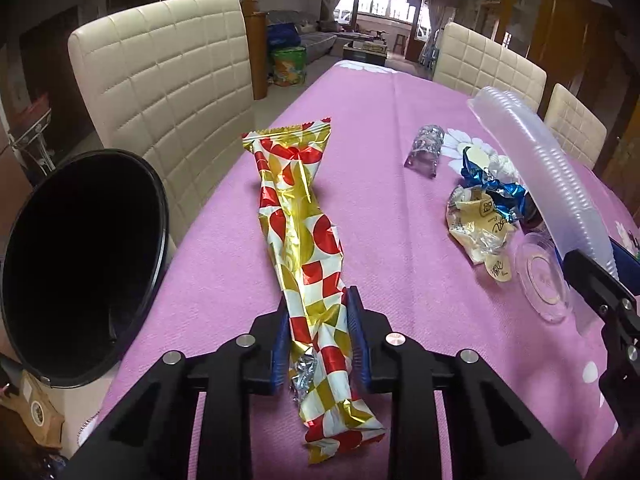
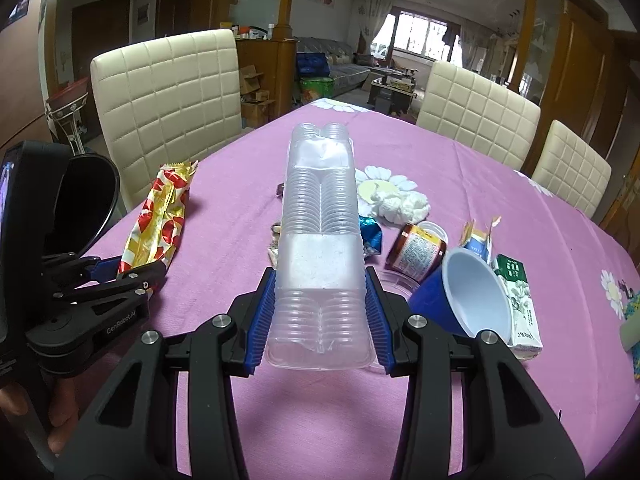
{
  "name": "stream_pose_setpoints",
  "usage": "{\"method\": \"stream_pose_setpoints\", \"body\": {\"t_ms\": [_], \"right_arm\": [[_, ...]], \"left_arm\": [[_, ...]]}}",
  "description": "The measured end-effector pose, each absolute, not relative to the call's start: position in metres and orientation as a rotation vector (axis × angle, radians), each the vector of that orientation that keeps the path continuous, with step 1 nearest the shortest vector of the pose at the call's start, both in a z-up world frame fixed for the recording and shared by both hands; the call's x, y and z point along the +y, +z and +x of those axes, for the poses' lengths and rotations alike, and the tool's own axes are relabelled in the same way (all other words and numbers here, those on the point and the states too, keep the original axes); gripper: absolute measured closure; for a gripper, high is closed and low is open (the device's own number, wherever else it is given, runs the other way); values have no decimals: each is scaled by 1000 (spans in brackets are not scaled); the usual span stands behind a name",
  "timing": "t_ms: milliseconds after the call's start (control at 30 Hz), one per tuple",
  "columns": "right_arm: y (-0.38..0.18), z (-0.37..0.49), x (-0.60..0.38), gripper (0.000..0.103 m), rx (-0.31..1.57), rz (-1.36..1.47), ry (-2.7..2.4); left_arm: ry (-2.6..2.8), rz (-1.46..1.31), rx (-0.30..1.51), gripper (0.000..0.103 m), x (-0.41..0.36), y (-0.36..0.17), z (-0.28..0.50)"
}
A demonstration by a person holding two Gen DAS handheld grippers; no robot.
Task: Collect trash
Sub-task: 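Drop the wrapper from the left tool and the cup stack from the right tool into the bin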
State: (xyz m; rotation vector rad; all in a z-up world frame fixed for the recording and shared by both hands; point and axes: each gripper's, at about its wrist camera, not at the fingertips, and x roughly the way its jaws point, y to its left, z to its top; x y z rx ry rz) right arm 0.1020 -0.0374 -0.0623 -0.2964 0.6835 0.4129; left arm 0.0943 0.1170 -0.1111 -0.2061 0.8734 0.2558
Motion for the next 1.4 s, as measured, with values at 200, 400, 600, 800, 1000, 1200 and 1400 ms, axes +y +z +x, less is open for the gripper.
{"method": "stream_pose_setpoints", "body": {"t_ms": [200,400,600,800,1000,1200,1400], "right_arm": [[-59,97,-19,58,676,-321,461],[-58,88,10,58,658,-361,527],[-62,80,36,58,653,-402,569],[-65,75,58,57,652,-438,605],[-67,65,76,57,635,-470,640],[-69,63,89,57,628,-491,660],[-65,55,111,56,591,-522,709]], "left_arm": [[295,-203,824,81,131,-99,84],[355,-229,771,81,161,-85,63],[500,-217,692,81,198,-75,36],[607,-225,665,81,233,-78,22],[654,-252,630,56,251,-81,15],[690,-174,530,20,243,-71,4],[701,-221,565,20,258,-77,0]]}}
